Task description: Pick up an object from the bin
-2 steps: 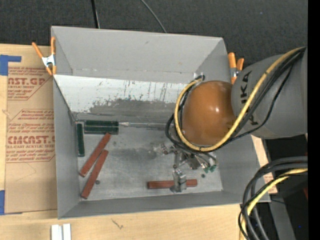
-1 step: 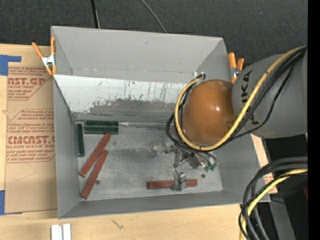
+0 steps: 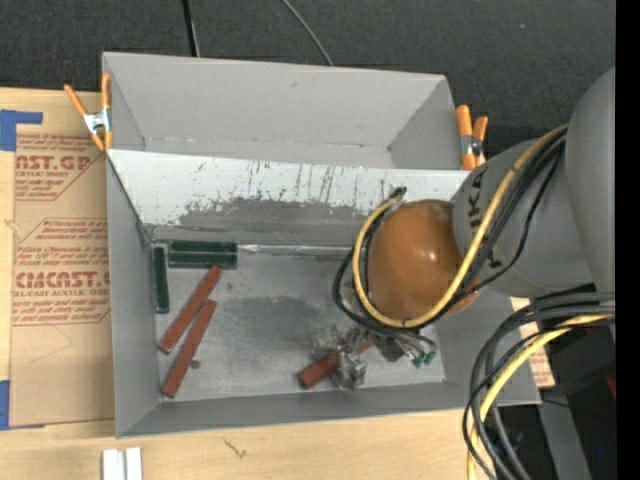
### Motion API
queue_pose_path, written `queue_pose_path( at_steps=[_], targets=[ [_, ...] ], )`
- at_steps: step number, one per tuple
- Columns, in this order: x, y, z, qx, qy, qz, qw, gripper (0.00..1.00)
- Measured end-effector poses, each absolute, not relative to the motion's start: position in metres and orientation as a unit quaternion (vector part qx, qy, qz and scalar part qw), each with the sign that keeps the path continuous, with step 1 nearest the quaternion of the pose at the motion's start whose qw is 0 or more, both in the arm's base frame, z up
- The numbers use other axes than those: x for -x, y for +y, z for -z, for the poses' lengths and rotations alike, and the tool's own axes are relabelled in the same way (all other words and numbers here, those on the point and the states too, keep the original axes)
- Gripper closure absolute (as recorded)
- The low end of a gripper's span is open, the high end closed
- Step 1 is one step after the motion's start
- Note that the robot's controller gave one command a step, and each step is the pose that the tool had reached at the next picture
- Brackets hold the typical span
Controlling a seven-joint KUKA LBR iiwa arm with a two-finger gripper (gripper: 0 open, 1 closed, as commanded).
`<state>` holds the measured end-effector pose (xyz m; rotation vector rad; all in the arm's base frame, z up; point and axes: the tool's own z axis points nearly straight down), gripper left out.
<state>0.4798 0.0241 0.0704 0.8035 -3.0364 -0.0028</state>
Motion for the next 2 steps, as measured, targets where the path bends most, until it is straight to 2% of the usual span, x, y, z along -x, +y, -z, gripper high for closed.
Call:
queue_pose_path(
  at_steps=[1,2],
  targets=[
    [-0.480,0.024,-0.070,-0.256,-0.967,0.001,0.000,1.00],
    [-0.490,0.031,-0.207,-0.277,-0.961,0.001,-0.001,1.00]
  ],
)
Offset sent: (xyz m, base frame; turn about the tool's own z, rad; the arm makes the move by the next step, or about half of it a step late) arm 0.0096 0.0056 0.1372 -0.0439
